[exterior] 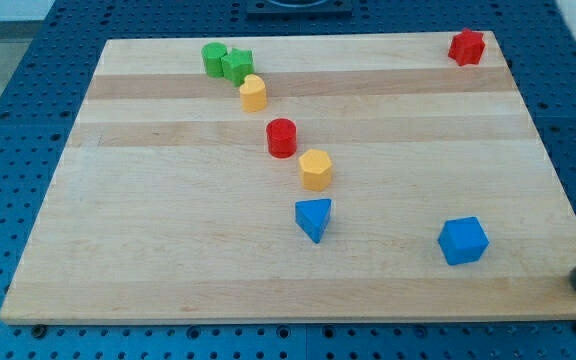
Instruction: Push blue cube into the yellow hexagon
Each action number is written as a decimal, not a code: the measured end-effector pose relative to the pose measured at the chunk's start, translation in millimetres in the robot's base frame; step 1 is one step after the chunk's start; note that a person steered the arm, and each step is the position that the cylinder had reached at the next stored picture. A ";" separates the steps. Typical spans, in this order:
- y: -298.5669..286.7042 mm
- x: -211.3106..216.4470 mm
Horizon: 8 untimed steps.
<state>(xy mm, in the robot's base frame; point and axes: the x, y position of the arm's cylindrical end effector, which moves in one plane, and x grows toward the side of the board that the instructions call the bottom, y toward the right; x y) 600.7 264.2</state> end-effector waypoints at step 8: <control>-105.2 -30.9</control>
<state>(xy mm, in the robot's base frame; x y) 569.8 159.0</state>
